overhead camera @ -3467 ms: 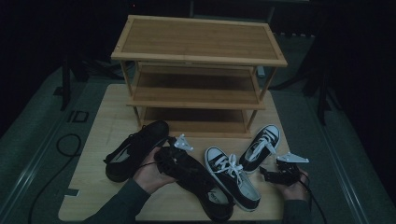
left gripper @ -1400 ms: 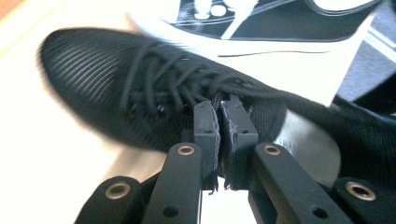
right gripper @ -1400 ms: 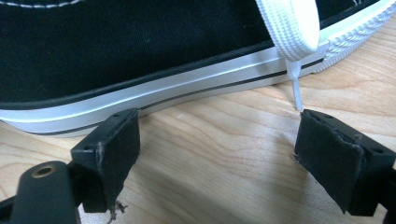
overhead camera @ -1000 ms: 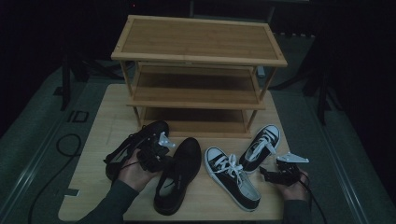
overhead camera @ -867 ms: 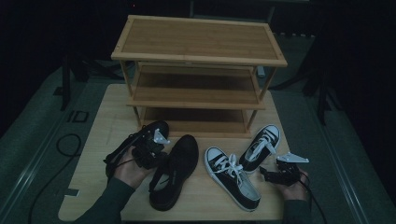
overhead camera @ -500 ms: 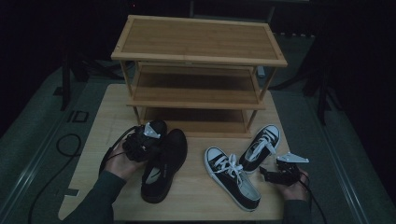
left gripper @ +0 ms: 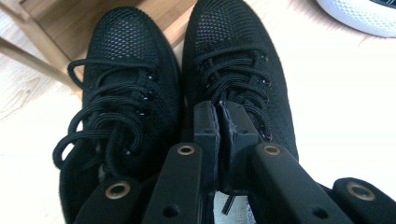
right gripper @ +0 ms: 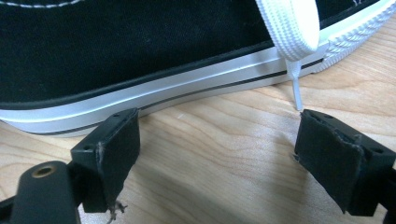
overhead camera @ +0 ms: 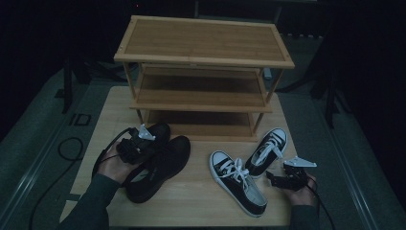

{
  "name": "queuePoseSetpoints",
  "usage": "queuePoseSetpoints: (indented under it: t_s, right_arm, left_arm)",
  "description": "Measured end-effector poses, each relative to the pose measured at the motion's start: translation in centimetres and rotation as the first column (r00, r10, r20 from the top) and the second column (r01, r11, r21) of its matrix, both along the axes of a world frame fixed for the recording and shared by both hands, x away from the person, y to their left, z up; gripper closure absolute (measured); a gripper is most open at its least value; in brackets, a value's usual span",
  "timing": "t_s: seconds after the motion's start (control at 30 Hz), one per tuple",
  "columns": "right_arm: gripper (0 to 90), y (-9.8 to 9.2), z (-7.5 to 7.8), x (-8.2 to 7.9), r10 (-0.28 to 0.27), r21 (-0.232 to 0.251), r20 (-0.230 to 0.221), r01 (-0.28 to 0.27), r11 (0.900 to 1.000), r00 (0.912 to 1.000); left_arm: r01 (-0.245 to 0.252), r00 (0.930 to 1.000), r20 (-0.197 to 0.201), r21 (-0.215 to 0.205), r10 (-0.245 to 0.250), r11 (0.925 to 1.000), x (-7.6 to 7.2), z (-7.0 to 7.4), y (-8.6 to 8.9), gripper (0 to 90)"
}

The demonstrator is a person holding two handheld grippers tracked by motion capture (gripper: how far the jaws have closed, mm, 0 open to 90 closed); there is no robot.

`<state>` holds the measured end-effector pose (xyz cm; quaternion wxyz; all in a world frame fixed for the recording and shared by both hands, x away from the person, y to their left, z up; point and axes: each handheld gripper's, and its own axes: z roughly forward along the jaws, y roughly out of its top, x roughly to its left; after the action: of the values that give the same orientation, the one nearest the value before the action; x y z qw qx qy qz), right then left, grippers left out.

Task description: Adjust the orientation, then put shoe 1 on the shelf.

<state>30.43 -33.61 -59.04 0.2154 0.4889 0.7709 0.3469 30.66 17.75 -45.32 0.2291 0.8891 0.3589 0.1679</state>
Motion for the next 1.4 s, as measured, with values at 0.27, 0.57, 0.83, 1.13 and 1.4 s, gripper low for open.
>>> queuePoseSetpoints:
  t_s: [0.27, 0.57, 0.83, 1.13, 1.4]
  right_arm:
    - [13.9, 0.0, 0.0, 0.0, 0.000, 0.000, 0.000, 0.000, 1.000, 1.0000]
    - [13.8, 0.0, 0.0, 0.0, 0.000, 0.000, 0.000, 0.000, 1.000, 1.0000]
    - [13.9, 0.0, 0.0, 0.0, 0.000, 0.000, 0.000, 0.000, 1.000, 1.0000]
    - [13.9, 0.0, 0.0, 0.0, 0.000, 0.000, 0.000, 0.000, 1.000, 1.0000]
    - [13.9, 0.0, 0.0, 0.0, 0.000, 0.000, 0.000, 0.000, 1.000, 1.0000]
  left_arm:
    - [-0.018, 0.9998, 0.011, -0.016, 0.019, 0.9997, -0.3, 0.0, 0.3, 79.0]
    - [-0.090, 0.9944, 0.050, -0.073, 0.093, 0.9933, -0.9, 0.8, 1.9, 58.5]
    - [-0.153, 0.9845, 0.070, -0.106, 0.161, 0.9825, -1.4, 1.2, 3.4, 50.7]
    - [-0.191, 0.9784, 0.051, -0.148, 0.201, 0.9703, -1.7, 1.1, 4.7, 43.8]
    - [-0.195, 0.9795, 0.007, -0.209, 0.201, 0.9582, -1.9, 0.8, 5.7, 37.2]
